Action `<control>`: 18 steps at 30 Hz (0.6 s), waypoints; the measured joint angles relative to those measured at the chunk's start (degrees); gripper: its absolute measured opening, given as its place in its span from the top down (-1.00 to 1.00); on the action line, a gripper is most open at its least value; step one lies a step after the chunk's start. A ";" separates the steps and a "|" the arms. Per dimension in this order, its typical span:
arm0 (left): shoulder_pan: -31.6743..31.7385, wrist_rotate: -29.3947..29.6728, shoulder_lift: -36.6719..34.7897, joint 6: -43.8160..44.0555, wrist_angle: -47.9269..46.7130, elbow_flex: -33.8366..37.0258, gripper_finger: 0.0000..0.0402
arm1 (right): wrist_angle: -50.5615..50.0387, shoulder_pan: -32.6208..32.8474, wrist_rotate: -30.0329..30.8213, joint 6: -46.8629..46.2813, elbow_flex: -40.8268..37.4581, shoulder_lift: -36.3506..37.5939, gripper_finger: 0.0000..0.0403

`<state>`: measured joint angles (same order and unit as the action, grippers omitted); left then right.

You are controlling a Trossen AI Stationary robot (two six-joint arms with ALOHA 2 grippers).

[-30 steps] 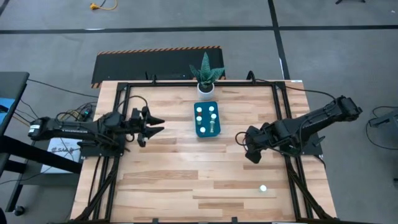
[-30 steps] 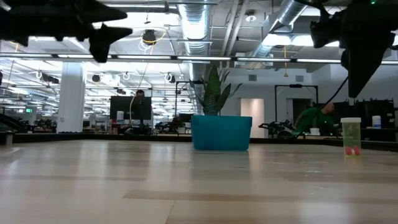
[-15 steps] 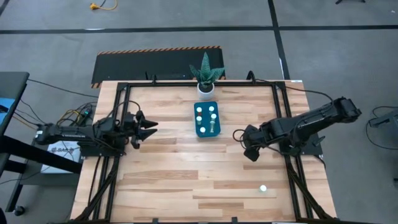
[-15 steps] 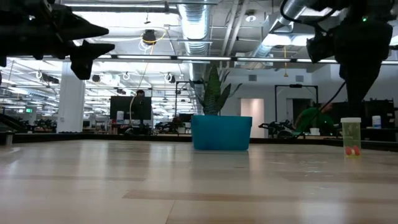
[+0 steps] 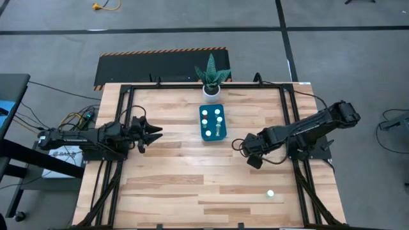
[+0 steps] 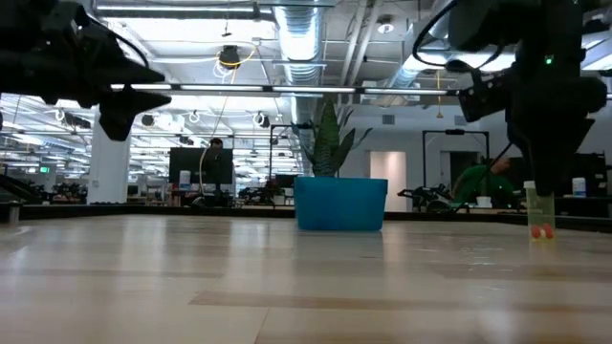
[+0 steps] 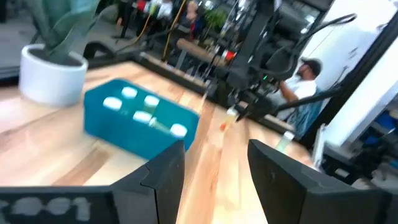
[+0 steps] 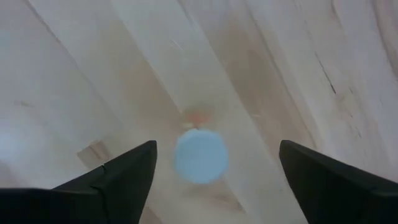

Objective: Pick and place pill bottles into a basket
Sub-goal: Put the yellow pill bottle into the blue container

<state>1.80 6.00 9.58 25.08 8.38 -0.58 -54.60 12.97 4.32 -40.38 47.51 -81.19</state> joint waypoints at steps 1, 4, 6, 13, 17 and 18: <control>0.00 0.31 0.02 -0.02 -0.96 0.00 0.18 | -0.02 0.00 0.00 0.29 0.00 -0.50 -0.61; 0.00 0.72 0.00 -0.33 -3.49 0.02 0.18 | 0.67 0.00 0.01 0.42 0.00 -1.74 -0.51; 0.00 0.64 0.04 -0.27 -5.40 0.02 0.18 | 0.93 0.00 0.00 0.38 0.00 -1.99 -0.41; 0.00 -0.13 0.52 -0.28 -6.03 -0.22 0.18 | 0.63 0.00 0.01 0.37 0.75 -2.05 -0.02; 0.00 -0.15 0.52 -0.35 -6.14 -0.24 0.18 | 0.62 0.00 0.00 1.73 2.50 -2.05 0.26; 0.00 -0.15 0.53 -0.33 -6.15 -0.24 0.18 | 0.68 0.00 0.00 2.37 3.08 -2.05 0.33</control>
<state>1.80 5.85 10.12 24.75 2.23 -0.82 -53.92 12.97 4.32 -38.02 50.58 -83.24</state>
